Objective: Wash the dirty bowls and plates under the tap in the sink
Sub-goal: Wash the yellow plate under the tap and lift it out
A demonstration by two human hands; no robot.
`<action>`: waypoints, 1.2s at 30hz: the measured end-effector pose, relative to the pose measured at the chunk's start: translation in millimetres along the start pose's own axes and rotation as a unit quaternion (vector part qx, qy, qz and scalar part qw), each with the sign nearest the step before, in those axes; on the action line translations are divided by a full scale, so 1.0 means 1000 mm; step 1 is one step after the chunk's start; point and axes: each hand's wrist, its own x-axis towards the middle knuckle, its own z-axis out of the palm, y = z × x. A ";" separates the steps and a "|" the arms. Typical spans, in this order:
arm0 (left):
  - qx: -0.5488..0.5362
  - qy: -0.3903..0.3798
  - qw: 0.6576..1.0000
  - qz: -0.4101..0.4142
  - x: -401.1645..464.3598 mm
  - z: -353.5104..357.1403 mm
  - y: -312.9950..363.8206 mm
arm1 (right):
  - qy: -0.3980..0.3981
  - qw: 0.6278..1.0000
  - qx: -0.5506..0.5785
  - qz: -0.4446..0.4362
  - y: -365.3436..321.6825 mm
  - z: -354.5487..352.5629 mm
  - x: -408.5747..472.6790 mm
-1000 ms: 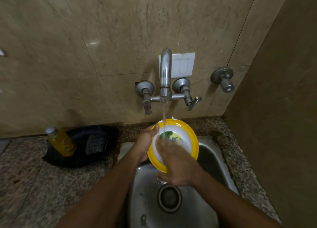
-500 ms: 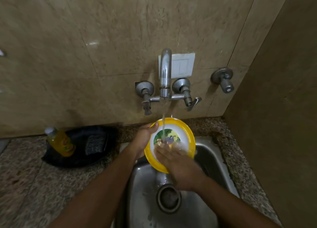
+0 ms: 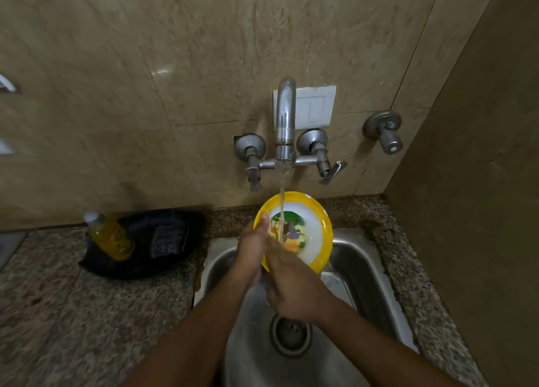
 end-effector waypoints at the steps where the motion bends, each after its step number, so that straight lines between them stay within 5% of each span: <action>1: 0.002 -0.001 1.000 0.001 0.003 -0.003 0.004 | -0.014 0.999 -0.032 -0.011 0.003 -0.005 -0.005; 4: 0.007 -0.025 1.000 -0.014 0.006 0.003 0.009 | 0.031 0.995 -0.096 0.022 0.001 -0.016 0.005; 9: -0.010 -0.035 0.999 -0.022 0.007 -0.001 0.013 | -0.040 0.996 -0.067 -0.033 0.008 -0.017 -0.010; 19: -0.018 -0.035 0.999 0.011 0.007 0.003 0.020 | -0.006 0.998 -0.056 -0.013 0.010 -0.016 -0.004; 36: 0.079 0.048 0.988 0.122 0.007 0.000 0.020 | -0.027 0.999 -0.039 -0.012 0.006 -0.001 -0.019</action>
